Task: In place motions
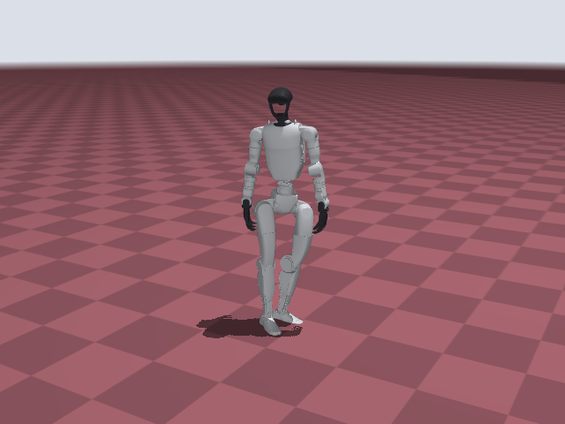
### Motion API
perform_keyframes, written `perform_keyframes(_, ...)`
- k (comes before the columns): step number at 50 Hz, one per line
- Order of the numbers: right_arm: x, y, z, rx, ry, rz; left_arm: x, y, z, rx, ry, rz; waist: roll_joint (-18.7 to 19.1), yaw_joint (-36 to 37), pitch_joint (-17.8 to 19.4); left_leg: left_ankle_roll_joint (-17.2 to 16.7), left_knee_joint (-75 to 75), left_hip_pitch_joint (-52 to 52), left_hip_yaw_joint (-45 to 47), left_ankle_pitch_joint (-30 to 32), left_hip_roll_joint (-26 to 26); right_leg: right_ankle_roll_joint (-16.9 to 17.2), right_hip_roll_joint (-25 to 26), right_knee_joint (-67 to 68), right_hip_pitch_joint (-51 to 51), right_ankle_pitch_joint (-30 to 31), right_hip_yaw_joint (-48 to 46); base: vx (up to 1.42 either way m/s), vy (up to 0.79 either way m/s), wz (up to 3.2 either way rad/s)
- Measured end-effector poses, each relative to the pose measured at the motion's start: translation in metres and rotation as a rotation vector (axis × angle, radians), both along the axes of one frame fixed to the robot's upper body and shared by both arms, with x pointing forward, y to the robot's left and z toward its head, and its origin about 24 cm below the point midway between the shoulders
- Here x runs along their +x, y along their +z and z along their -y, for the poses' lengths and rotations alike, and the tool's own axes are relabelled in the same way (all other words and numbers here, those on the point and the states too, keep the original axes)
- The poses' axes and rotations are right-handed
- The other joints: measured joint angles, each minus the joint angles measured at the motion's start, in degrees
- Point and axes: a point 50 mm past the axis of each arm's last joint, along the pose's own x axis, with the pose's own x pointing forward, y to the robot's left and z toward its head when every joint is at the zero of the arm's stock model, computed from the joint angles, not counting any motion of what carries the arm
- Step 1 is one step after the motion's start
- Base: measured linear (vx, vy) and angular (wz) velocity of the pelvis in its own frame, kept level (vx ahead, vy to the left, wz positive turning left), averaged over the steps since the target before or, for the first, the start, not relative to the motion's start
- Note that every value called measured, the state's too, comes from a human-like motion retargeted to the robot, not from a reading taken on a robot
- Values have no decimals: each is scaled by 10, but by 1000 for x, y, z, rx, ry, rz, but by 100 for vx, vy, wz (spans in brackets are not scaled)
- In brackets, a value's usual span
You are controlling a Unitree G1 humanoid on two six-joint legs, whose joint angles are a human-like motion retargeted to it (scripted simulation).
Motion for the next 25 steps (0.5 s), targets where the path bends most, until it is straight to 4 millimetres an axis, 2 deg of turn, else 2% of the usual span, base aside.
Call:
perform_keyframes(5,-13,1,8,-20,-35,-34,-6,0,-5,24,27,-1,-15,69,-25,13,11,-15,-83,14,-15,-6,-33,-3,32,-25,-78,26,-7,151)
perform_keyframes(8,-20,1,8,-18,-30,-43,-18,0,-8,45,54,-33,-30,109,-38,20,16,-19,-127,23,-27,-10,-50,-1,50,-39,-121,31,0,139)
perform_keyframes(17,-21,-3,-2,29,13,-20,-80,3,-9,109,164,-199,-77,206,-62,29,19,-15,-213,46,-71,-20,-88,-4,99,-64,-209,24,10,113)
perform_keyframes(21,-12,-4,-10,62,51,11,-114,9,-5,123,235,-301,-94,240,-62,30,21,-10,-234,54,-84,-21,-101,-4,118,-72,-238,12,11,83)
perform_keyframes(25,2,-5,-21,95,109,59,-138,14,7,96,349,-386,-105,256,-60,31,24,-10,-252,59,-91,-21,-107,-3,130,-79,-260,4,5,63)
